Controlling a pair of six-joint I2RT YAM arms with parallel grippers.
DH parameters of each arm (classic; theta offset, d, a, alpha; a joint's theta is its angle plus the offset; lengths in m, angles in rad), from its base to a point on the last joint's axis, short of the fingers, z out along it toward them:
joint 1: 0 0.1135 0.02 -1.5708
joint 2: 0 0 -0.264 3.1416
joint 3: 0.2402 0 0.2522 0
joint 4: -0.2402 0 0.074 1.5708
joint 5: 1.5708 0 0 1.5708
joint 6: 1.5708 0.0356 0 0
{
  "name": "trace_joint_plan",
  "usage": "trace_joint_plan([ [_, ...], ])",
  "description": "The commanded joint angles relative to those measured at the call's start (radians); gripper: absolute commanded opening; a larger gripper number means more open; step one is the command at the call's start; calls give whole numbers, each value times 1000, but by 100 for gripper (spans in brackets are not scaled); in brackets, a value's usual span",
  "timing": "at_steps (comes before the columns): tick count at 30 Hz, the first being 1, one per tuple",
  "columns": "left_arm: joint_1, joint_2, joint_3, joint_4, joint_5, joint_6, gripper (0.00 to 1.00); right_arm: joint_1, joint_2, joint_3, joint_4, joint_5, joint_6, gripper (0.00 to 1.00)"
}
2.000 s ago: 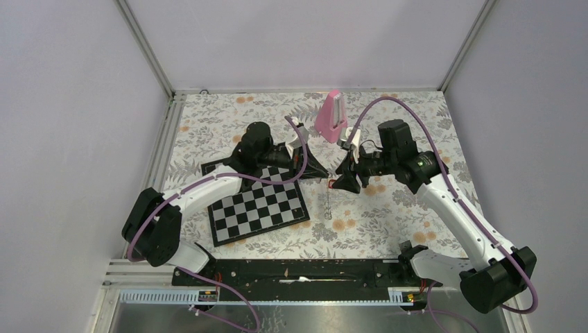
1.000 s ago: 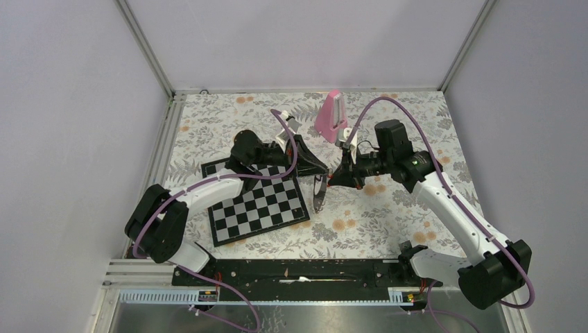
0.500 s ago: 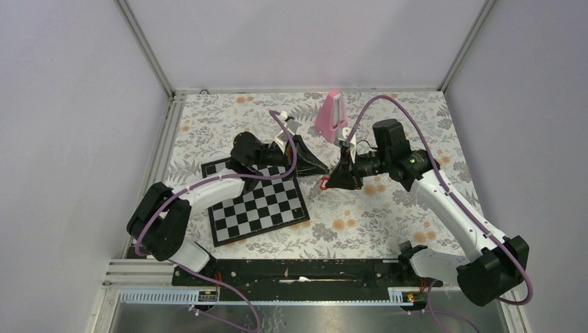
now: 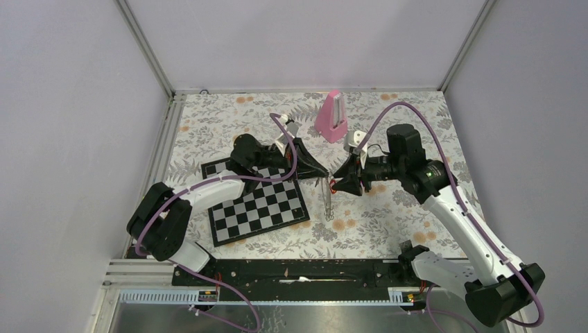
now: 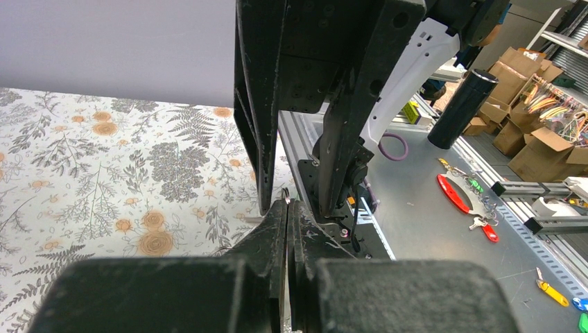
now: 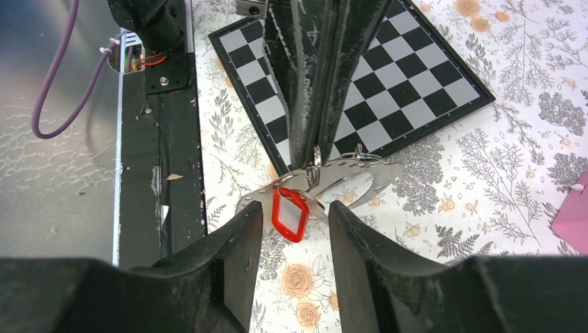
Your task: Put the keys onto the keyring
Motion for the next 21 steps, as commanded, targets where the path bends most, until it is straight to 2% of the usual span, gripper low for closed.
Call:
trace_joint_plan([
  [1,-3,-17,6,108,25,-18,0,-7,-3,29,-12,25,-23,47],
  [21,-7,-16,-3,109,44,-14,0,-7,47,99,15,4,3,42],
])
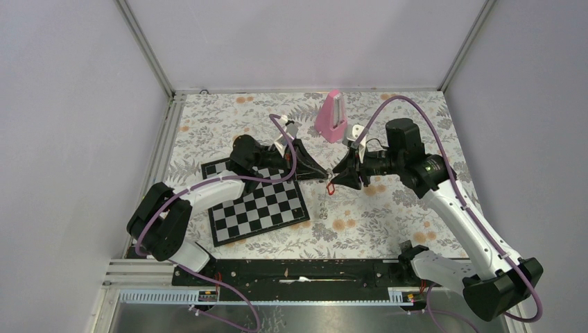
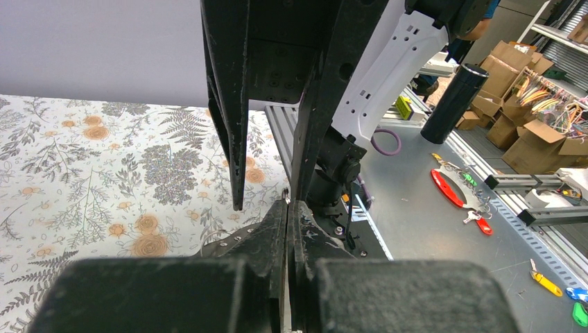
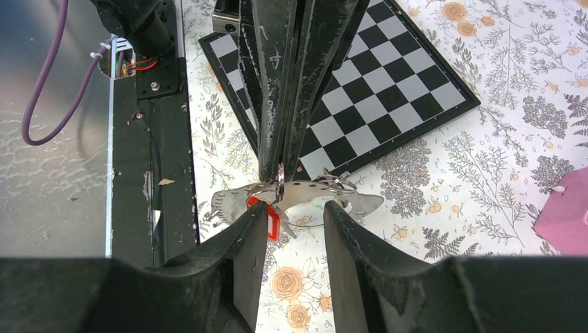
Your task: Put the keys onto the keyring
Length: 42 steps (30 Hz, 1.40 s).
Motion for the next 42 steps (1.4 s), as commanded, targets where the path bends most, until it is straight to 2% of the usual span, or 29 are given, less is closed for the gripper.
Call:
trace_joint_plan([
  [1,-4,-15,0,81,20,-1,0,-4,11,42,32,-18,13,42],
  [18,-11,-4,3,85,18,3,0,-5,42,28,74,-100,65,31],
  [21,-11,-4,3,87,20,3,0,-5,42,20,76,-104,67,22],
  [25,-11,-7,0,88,21,7,0,-5,37,10,76,-95,55,5],
  [28,-10,-15,5,54,28,37,0,-5,30,18,49,-60,28,0],
  [30,-7,-26,19,-11,33,92,0,-5,30,33,11,-20,-2,0],
  [32,-4,-43,47,-165,33,183,14,-5,34,47,-30,21,-23,0],
  [34,-4,-50,116,-413,22,338,27,-3,41,63,-70,60,-34,0],
  [35,-3,-48,169,-576,7,477,32,-3,51,75,-104,81,-42,0],
  [37,-7,-35,268,-831,-24,662,40,-2,71,102,-156,115,-56,0],
  [39,-10,-29,313,-928,-41,749,46,1,86,128,-195,148,-58,0],
  [42,-15,-20,321,-938,-52,763,51,6,98,157,-232,188,-60,0],
])
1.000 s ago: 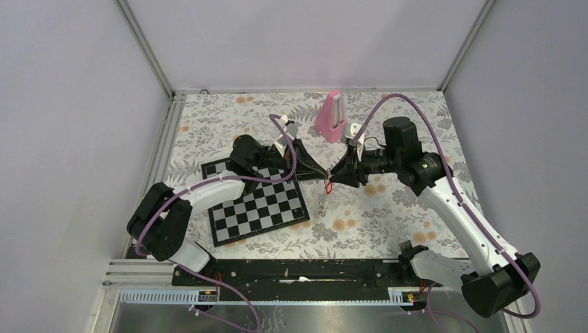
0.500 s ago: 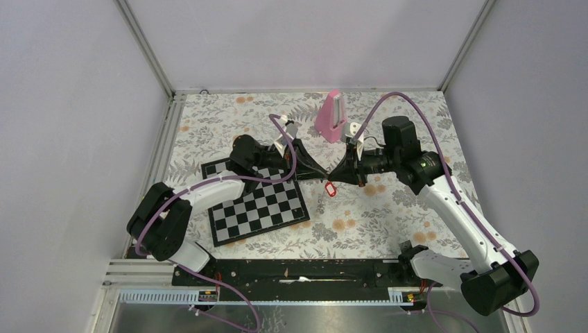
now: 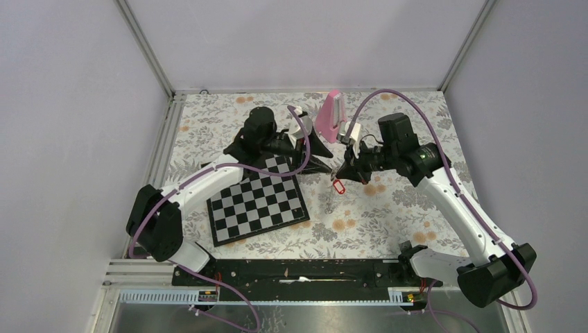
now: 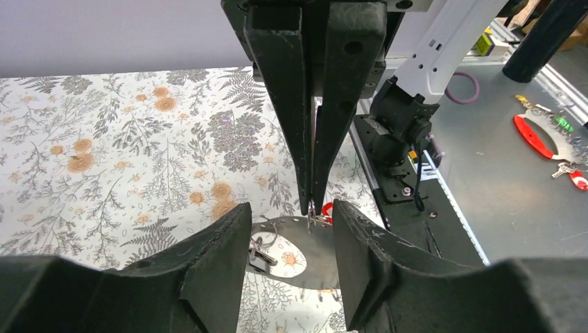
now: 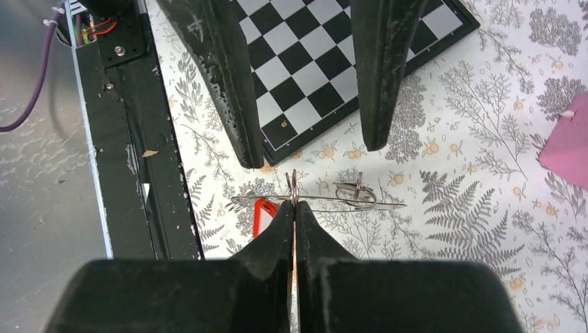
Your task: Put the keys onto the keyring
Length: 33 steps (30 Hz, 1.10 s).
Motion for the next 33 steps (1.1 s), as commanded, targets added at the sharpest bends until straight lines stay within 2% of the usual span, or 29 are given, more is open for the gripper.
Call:
trace_joint_plan([
  [1,-15,-12,49,-209,-30,204,52,8,11,82,-80,82,-26,0],
  [5,-42,10,51,-194,-42,201,52,16,22,104,-100,107,-20,0],
  [14,-61,41,19,-40,-52,85,46,21,26,90,-102,110,-21,0],
  [21,-62,48,17,-31,-44,76,32,21,25,89,-88,100,-17,0],
  [33,-68,58,15,-26,-35,73,24,22,17,89,-76,92,-6,0],
])
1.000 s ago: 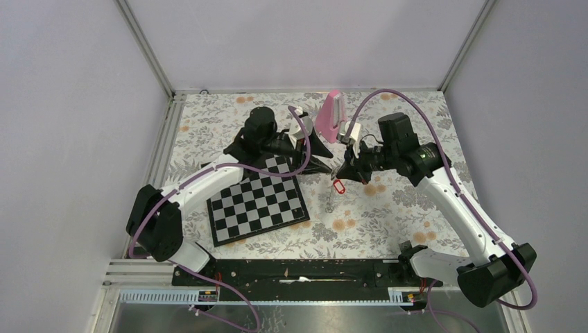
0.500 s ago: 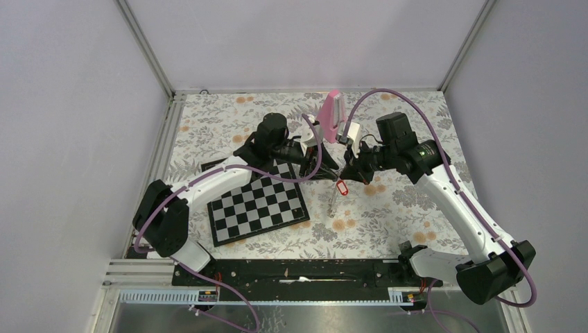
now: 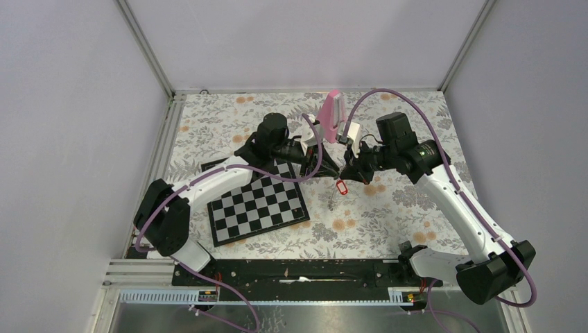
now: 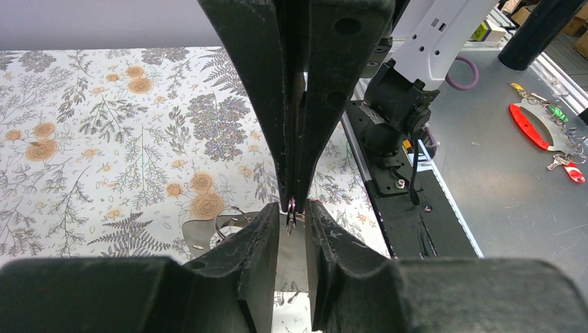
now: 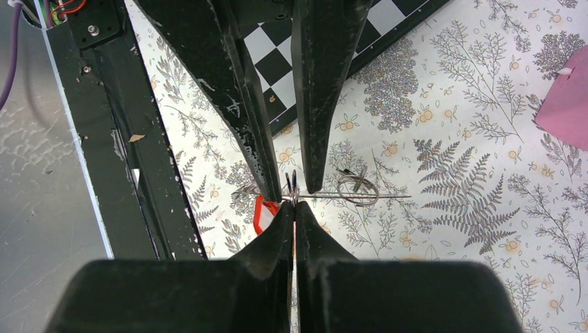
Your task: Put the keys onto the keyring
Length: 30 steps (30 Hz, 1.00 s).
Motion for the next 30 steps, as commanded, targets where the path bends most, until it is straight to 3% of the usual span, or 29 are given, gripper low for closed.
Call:
trace_joint_plan([
  [1,-5,2,-5,51,11,-3,24,13,-16,31,32,-20,7,0],
  [8,-5,3,-10,57,15,-10,17,13,-18,15,41,-25,11,0],
  [11,-5,8,-10,77,21,-29,3,12,-20,5,50,-28,15,0],
  [13,-5,8,-15,110,30,-62,0,13,-25,-4,59,-27,16,0],
  [18,11,-11,-45,257,69,-181,0,13,-59,-39,93,-3,14,13],
  [24,46,-27,-157,663,89,-502,0,11,-115,-58,130,-7,30,28],
  [30,47,-30,-198,784,83,-589,0,5,-137,-53,145,-35,40,42],
])
